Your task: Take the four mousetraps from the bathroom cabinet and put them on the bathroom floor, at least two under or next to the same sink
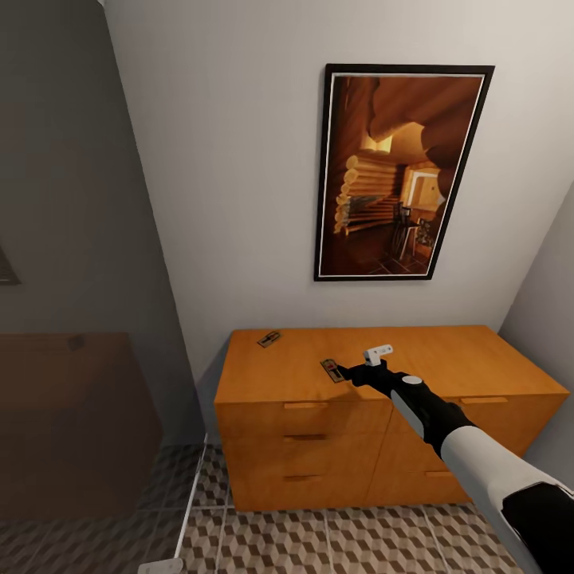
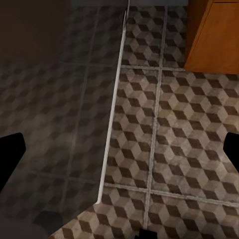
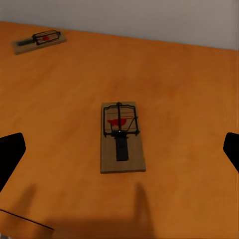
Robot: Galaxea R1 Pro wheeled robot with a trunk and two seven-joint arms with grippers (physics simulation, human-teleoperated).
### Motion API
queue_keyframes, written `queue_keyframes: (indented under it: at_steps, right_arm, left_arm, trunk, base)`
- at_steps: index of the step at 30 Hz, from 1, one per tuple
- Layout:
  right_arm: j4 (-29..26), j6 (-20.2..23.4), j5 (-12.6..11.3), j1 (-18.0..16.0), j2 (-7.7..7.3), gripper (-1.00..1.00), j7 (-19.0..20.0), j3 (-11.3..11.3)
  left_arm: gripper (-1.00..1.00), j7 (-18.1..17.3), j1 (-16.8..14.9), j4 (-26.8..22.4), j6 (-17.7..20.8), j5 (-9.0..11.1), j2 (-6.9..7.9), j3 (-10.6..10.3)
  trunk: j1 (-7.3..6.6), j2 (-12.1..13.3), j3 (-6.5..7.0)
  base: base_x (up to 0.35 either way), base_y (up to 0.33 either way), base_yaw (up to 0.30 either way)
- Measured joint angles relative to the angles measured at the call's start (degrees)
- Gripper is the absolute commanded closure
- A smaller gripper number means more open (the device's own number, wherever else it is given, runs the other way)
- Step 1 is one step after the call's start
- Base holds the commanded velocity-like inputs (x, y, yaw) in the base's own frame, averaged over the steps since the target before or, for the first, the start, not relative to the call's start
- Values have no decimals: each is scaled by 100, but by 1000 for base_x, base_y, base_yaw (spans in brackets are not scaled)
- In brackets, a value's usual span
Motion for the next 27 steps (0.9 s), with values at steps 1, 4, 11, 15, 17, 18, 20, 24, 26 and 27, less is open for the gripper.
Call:
queue_keyframes:
  at_steps: [1, 4, 11, 15, 17, 18, 20, 24, 26, 27]
  right_arm:
    - [1, 0, 3, 0, 0, -100, -10, 1]
    - [4, 0, 43, 0, -1, -100, -52, 4]
    - [6, 2, 274, 0, -11, -100, -96, 6]
    - [6, 4, 437, 0, -12, -100, -125, 5]
    - [6, 4, 491, 0, -13, -100, -139, 1]
    - [6, 5, 532, 0, -14, -100, -151, -1]
    - [6, 5, 562, 0, -14, -100, -159, -2]
    - [6, 6, 605, 0, -13, -100, -169, 1]
    - [6, 9, 616, 0, -10, -100, -175, 3]
    - [6, 11, 619, 0, -7, -100, -176, 5]
  left_arm:
    - [-100, -1, 0, 0, 0, 0, -1, 0]
    - [-100, 0, 0, 0, 0, -1, -2, -1]
    - [-100, 2, 0, 0, 0, -2, 0, -1]
    - [-100, 1, 0, 0, 0, -2, -1, 0]
    - [-100, 1, 0, 0, 0, -1, -2, 0]
    - [-100, 1, 0, 0, 0, -3, -2, 0]
    - [-100, 1, 0, 0, 0, -2, -2, 0]
    - [-100, 0, 0, 0, 0, -2, -2, -1]
    - [-100, -2, 0, 0, 0, -1, -2, -4]
    - [-100, -2, 0, 0, 0, -1, -1, -5]
  trunk:
    - [0, 0, 0]
    - [0, 0, 0]
    - [0, 0, 0]
    - [0, 0, 0]
    - [0, 0, 0]
    - [0, 0, 0]
    - [0, 0, 0]
    - [0, 0, 0]
    - [0, 0, 0]
    - [0, 0, 0]
  base:
    - [0, 0, 0]
    - [0, 0, 0]
    - [0, 0, 0]
    - [0, 0, 0]
    - [0, 0, 0]
    - [0, 0, 0]
    - [0, 0, 0]
    - [0, 0, 0]
    - [0, 0, 0]
    - [0, 0, 0]
